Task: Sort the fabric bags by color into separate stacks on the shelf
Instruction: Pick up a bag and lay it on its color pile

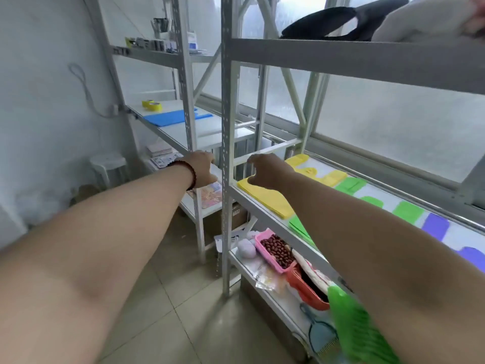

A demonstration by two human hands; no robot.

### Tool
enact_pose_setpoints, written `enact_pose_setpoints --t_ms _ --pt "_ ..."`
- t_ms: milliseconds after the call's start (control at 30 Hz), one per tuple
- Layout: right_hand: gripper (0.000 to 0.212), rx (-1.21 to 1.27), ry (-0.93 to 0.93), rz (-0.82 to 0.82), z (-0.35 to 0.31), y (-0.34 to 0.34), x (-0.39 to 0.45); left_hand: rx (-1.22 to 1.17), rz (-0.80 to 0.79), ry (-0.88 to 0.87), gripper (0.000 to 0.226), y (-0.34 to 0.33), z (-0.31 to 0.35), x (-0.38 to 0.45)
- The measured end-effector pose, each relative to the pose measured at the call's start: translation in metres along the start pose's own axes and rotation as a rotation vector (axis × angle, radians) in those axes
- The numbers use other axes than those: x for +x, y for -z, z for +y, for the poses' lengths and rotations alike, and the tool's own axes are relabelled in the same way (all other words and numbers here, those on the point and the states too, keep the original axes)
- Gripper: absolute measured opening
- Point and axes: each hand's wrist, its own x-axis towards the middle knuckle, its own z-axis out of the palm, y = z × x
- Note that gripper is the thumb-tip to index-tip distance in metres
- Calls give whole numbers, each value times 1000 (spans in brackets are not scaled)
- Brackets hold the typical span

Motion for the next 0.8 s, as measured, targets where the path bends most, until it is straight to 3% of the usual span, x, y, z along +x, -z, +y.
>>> enact_pose_setpoints --t_ms 367,800 --pt "48 75 179 -38 -123 -47 159 -77 19 195 52 8 -166 59" --pt "43 123 168 -85 -182 -86 419 -108 47 264 54 16 -329 249"
